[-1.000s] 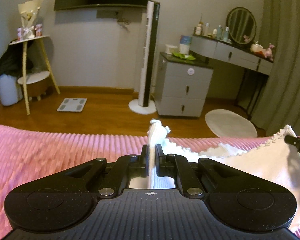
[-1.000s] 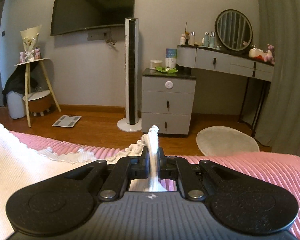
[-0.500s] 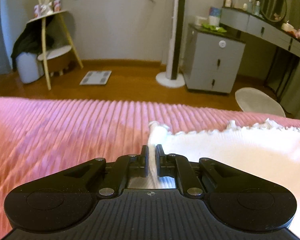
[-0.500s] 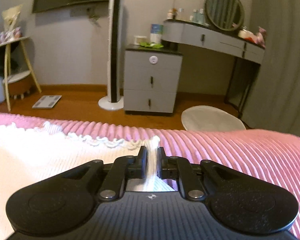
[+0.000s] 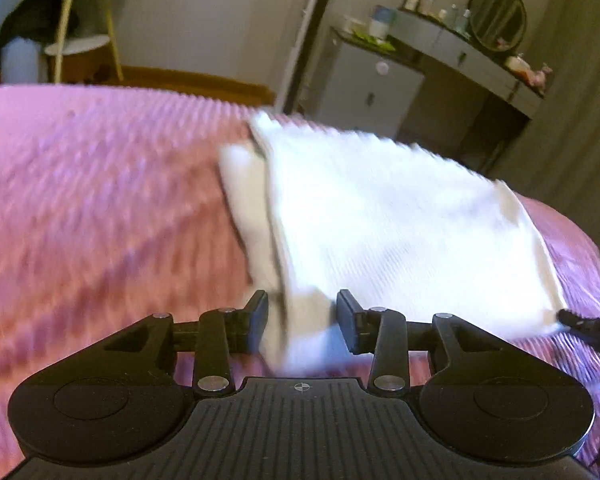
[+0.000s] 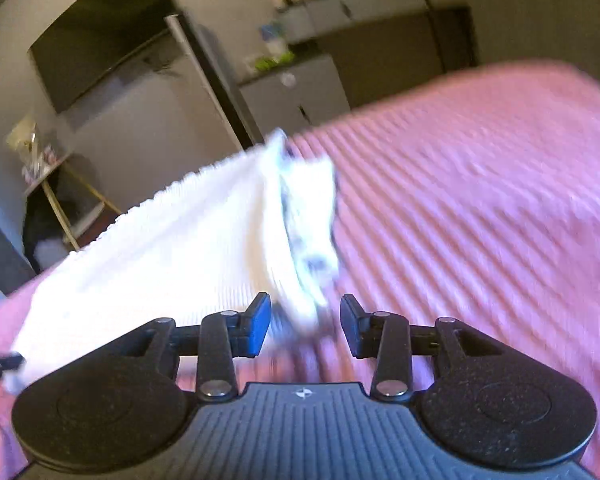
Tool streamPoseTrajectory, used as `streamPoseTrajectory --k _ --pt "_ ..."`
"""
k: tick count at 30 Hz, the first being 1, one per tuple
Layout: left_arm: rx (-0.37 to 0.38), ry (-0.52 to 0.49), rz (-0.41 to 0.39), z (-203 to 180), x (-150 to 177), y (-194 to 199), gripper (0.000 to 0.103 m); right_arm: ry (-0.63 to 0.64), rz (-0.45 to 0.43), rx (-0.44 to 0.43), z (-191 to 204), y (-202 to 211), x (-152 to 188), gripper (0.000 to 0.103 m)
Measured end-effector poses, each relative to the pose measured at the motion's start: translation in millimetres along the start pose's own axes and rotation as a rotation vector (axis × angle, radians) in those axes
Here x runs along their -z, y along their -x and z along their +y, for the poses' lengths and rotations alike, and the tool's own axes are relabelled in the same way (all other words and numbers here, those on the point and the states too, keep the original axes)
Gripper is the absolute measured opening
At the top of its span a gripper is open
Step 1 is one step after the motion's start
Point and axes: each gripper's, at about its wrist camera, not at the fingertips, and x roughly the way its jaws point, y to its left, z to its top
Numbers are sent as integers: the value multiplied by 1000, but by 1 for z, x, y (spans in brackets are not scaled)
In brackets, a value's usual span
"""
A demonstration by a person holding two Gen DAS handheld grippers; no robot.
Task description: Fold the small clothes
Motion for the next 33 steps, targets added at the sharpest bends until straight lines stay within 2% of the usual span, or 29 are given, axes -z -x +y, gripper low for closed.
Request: streamPoseTrajectory --k 5,10,13,16,19,21,22,23,24,26,28,31,33 --pt "-7 19 8 -8 7 -1 39 -191 20 -115 -13 2 -5 37" --pt "-17 64 32 -5 10 -3 33 -376 83 -164 -29 -13 1 35" --pt "-26 84 30 -3 7 -2 26 -386 66 -175 -30 -11 6 34" --pt "-12 107 33 -3 7 -7 28 -425 72 -195 -31 -20 4 34" --pt "1 140 51 -2 5 -16 39 -483 65 -213 -34 -31 2 34" --pt "12 171 54 0 4 -20 38 -516 68 -226 -35 -37 2 29" --pt "26 185 52 1 3 -21 34 -520 71 -227 -34 -40 1 22" --pt "34 194 56 2 1 -22 16 -515 74 -223 -33 -42 0 18" --pt "39 197 63 2 -1 -23 10 -504 75 -219 -31 -44 -1 13" --pt "14 172 48 -2 -5 -19 9 -460 66 -189 -27 -43 -3 9" --pt "0 162 -8 -3 -12 -6 9 -376 22 -154 -18 -33 -11 8" --pt "28 208 -79 4 -23 16 9 -323 -45 -183 -10 -16 -20 8" --pt "21 196 -87 5 -25 22 9 -286 -66 -178 -9 -10 -19 8"
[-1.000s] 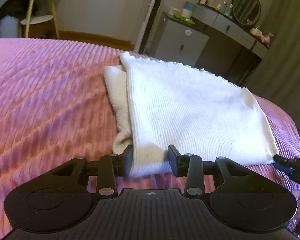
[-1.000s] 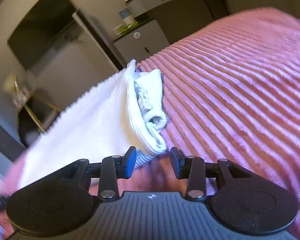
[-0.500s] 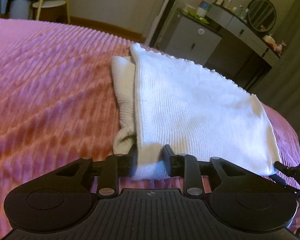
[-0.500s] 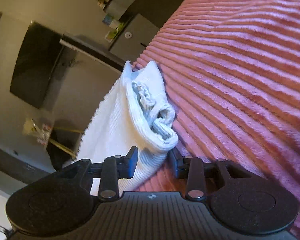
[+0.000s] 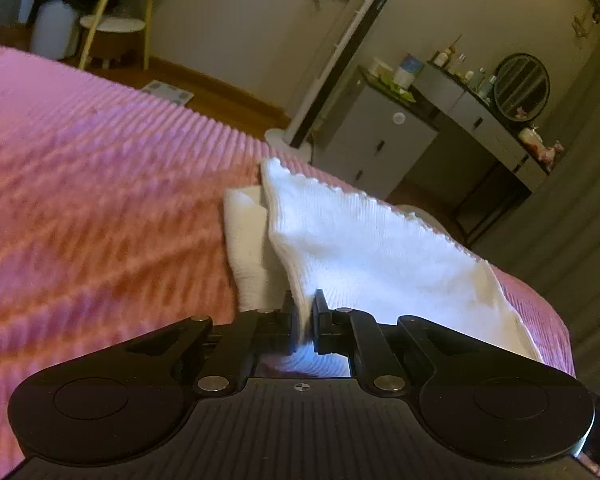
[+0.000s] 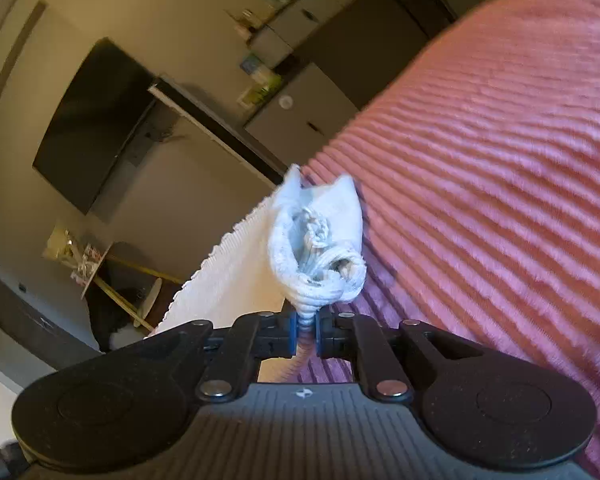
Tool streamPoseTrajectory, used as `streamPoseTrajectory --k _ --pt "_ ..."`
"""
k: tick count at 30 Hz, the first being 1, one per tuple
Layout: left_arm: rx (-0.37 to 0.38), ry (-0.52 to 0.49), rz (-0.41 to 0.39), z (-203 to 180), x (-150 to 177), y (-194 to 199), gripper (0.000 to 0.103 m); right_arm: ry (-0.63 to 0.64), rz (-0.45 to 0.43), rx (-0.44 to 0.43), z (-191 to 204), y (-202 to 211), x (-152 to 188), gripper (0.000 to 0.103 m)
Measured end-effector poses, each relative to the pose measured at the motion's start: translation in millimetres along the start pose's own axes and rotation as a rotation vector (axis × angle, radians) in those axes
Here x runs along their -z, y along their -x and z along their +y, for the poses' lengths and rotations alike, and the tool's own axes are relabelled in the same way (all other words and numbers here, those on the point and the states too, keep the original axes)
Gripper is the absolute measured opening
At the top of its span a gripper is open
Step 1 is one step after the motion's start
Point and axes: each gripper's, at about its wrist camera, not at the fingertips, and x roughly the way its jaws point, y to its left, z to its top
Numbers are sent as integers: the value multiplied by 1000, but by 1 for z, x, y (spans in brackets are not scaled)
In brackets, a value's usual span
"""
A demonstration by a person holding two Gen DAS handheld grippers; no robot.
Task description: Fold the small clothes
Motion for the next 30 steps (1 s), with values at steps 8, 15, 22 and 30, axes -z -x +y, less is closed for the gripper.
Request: streamPoseTrajectory --k 8,15,22,30 --pt "-173 -219 88 -5 39 -34 12 63 86 118 -14 -12 5 22" --pt "-118 -184 16 -8 5 -9 20 304 40 74 22 -1 -22 34" --pt "-124 -121 123 -9 -14 -63 31 415 135 96 40 -53 -27 26" --pt "-152 -198 112 -20 -22 -86 16 485 155 119 47 -75 -34 7"
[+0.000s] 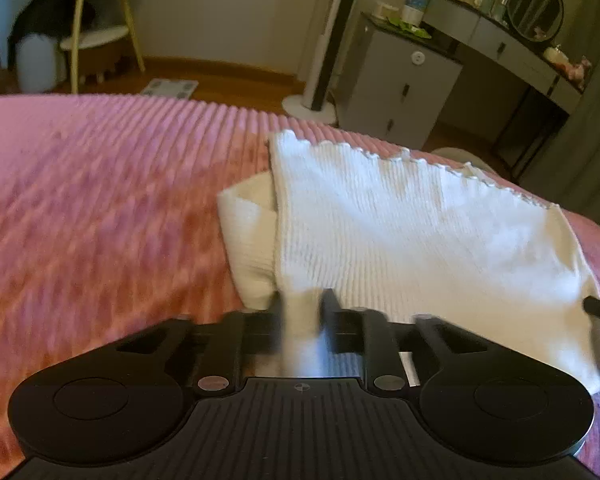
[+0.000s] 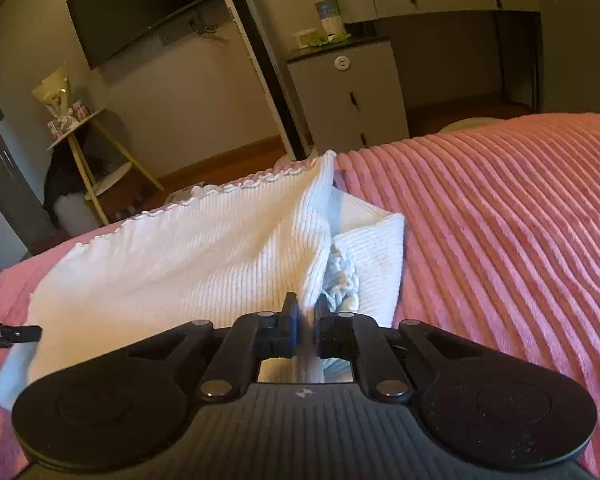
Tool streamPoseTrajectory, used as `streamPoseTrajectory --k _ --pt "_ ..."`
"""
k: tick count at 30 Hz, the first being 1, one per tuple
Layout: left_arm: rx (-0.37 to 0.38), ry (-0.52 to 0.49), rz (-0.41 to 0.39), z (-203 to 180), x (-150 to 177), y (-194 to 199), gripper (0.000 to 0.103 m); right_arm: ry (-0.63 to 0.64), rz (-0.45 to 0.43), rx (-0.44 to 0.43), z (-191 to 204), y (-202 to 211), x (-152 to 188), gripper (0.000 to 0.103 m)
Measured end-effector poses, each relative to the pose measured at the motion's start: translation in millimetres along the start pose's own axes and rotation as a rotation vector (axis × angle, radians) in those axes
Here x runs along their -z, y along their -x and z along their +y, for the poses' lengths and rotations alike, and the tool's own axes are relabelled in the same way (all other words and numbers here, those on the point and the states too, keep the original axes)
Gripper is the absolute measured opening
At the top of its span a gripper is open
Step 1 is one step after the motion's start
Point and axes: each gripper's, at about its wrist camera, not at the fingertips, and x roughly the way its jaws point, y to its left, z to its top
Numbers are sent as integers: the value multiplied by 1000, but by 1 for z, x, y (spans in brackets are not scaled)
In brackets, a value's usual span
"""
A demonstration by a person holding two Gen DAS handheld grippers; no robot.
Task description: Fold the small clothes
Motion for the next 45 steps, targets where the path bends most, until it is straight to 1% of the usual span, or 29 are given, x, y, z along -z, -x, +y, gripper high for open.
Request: streamPoseTrajectory --k 1,2,4,5,6,7,8,9,11,12,14,15,16,18,20,21,22,23,24,25,26,28,31,33,38,41,43,44,45 --pt "-14 -11 -23 -2 -2 3 11 21 -24 10 3 4 -1 7" --pt "-28 -22 -59 -2 -3 8 9 38 -61 25 6 10 -2 7" --pt "-26 -1 -128 0 -5 21 9 22 -117 35 5 19 -3 7" --pt "-21 18 -136 2 -5 21 9 21 -122 54 3 18 -2 7" --pt "-36 17 -135 4 -3 18 9 44 -106 78 2 12 1 7" --pt "-79 -7 -115 3 2 9 9 68 -64 104 0 1 6 7" --pt "-105 -36 -75 2 7 -1 9 71 -24 110 -1 -6 11 8" --pt "-113 -59 -52 1 11 -7 9 74 -9 106 -3 -8 12 8" --pt "-121 -107 -79 -4 10 -1 12 73 -33 96 -1 3 5 10" --pt "-113 -112 -85 -5 5 3 12 74 -61 83 0 8 0 10" --pt "-98 -100 -111 -5 -8 10 16 86 -128 76 3 17 -15 21" --pt "-101 -91 -127 -6 -16 10 17 75 -145 65 4 15 -23 30" --pt "-104 -76 -140 -6 -25 9 19 59 -142 59 5 8 -31 34" --pt "-81 -66 -135 -7 -37 -1 28 35 -91 44 6 -15 -42 35" --pt "-89 -72 -84 -10 -47 -21 48 14 -30 73 7 -43 -50 35" --pt "-100 -68 -54 -9 -50 -32 48 4 -11 68 7 -53 -51 34" --pt "-108 -57 -39 -8 -52 -39 46 -20 3 59 6 -60 -53 31" --pt "-99 -40 -36 -6 -54 -44 45 -35 -2 40 6 -63 -53 28" --pt "-89 -24 -40 -4 -55 -48 45 -38 -13 22 7 -64 -54 22" --pt "-84 -16 -44 -3 -57 -51 36 -23 -18 19 9 -66 -55 8" --pt "-76 -17 -48 -2 -58 -54 19 13 -17 25 13 -69 -55 7" --pt "-76 -38 -47 -4 -61 -58 15 88 -33 48 22 -71 -56 7" --pt "-75 -74 -99 -8 -62 -52 13 148 -98 53 32 -64 -59 7" --pt "-76 -73 -137 -10 -63 -46 13 168 -134 71 35 -61 -66 6" --pt "-109 -81 -243 -15 -70 -29 13 235 -221 115 53 -57 -75 6" --pt "-128 -69 -300 -18 -76 -22 13 230 -288 119 55 -50 -81 6" --pt "-145 -63 -309 -19 -78 -23 13 214 -303 125 54 -51 -84 6" --pt "-153 -61 -293 -20 -81 -29 13 210 -291 133 51 -54 -85 6" --pt "-156 -58 -260 -19 -81 -37 13 207 -274 142 49 -61 -85 6"
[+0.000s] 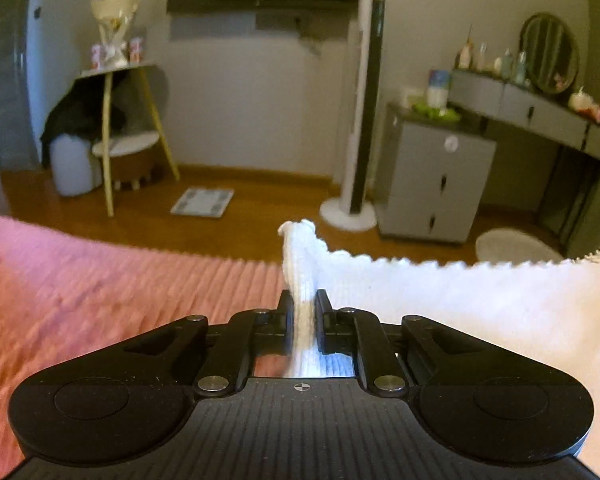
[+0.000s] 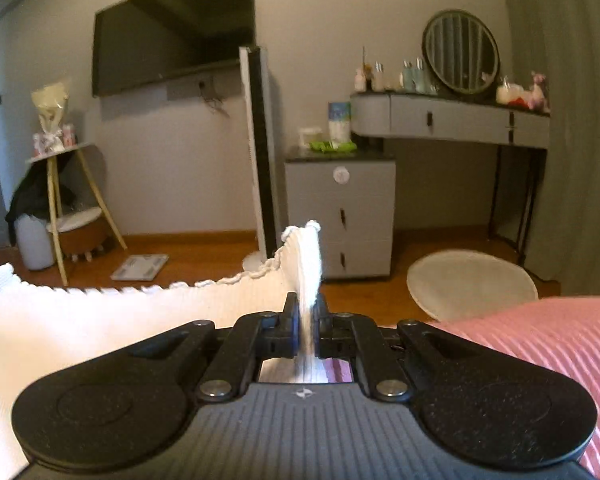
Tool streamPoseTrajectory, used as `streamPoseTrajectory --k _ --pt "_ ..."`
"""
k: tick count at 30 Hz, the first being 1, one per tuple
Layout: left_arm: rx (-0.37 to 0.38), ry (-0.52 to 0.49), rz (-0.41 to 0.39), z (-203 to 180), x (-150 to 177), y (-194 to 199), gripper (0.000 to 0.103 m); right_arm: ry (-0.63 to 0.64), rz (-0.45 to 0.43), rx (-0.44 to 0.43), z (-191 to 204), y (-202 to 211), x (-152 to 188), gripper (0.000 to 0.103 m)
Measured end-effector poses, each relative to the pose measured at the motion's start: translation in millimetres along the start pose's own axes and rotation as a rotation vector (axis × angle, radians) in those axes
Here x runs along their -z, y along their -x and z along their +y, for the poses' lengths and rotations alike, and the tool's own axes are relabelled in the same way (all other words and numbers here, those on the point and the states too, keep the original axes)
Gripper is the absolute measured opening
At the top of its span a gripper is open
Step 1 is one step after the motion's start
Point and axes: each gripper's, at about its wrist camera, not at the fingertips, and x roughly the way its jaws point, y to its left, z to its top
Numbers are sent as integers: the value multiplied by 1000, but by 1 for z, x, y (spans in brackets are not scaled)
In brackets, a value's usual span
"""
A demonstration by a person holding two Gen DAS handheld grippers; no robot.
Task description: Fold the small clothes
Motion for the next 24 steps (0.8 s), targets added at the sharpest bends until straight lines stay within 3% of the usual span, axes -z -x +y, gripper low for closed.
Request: streamPoseTrajectory --k 3,5,7,9,11,13,16,19,22,24 --pt "-22 4 134 1 12 -25 16 6 137 12 -1 -26 13 7" --pt "-62 5 158 5 22 -30 25 11 208 31 0 -33 22 13" --pt "-62 -8 134 6 24 -18 29 -13 172 28 -3 -16 21 31" --pt "-45 1 110 9 23 0 32 -65 97 -26 -8 16 22 35" --pt "-9 29 71 11 24 21 44 -65 61 -73 -5 46 32 35" --pt "38 29 60 9 28 36 44 -42 47 -110 3 72 47 35" --pt "86 13 105 4 43 46 48 9 58 -113 16 90 71 33" --pt "44 -74 161 -3 62 37 51 31 121 -106 22 84 86 28" --pt "17 -154 126 -8 73 38 52 -2 158 -79 14 72 93 26" --pt "6 -152 145 -12 72 42 52 -3 161 -67 12 72 91 26"
